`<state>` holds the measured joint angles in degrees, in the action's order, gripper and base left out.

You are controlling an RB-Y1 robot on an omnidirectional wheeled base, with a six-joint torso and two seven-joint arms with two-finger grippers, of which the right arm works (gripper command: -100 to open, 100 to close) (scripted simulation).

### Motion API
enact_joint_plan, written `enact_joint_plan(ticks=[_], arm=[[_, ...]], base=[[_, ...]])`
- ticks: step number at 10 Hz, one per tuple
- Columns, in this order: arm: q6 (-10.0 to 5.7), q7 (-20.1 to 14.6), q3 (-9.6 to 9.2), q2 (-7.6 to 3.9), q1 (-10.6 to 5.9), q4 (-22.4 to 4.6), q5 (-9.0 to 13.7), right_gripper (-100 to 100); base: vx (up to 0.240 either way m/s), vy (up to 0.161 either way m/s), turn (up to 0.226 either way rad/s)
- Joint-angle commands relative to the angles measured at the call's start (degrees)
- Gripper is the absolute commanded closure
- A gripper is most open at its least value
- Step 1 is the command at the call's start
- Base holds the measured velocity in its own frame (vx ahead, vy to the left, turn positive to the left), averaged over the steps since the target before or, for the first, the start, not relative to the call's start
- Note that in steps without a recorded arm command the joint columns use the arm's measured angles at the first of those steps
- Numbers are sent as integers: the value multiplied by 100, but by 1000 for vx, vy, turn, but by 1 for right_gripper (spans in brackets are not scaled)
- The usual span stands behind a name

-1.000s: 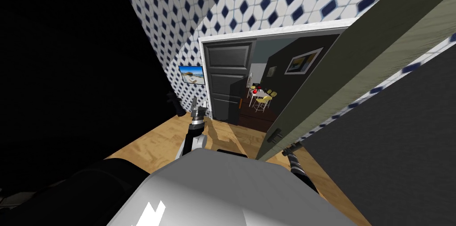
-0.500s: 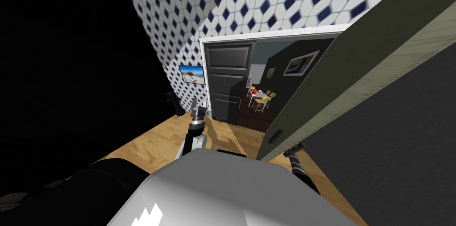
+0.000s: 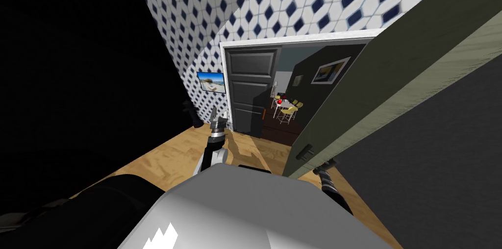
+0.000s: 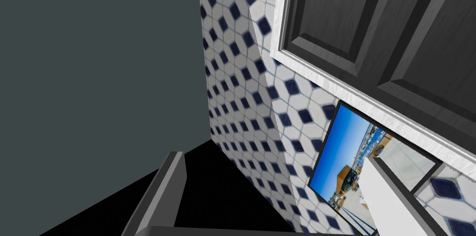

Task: Pull the door open

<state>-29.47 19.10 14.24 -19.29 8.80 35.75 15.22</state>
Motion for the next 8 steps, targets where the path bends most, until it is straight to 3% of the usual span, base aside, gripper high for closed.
enact_joint_plan(ticks=[1, 3, 4, 5, 6, 7, 8], arm=[[286, 19, 96, -75, -184, 10, 93, 100], [289, 19, 96, -75, -184, 10, 93, 100], [488, 90, 210, -42, -239, -11, 242, 100], [518, 90, 210, -42, -239, -11, 242, 100], [656, 160, 325, -9, -293, -32, 391, 100], [747, 160, 325, -9, -293, -32, 391, 100], [747, 160, 325, -9, -293, -32, 391, 100]], base=[[-49, -19, 17], [-11, -20, 4], [-26, -36, 27], [-43, -32, 45], [-49, -42, 28], [-24, -58, -4], [-11, -36, -4]])
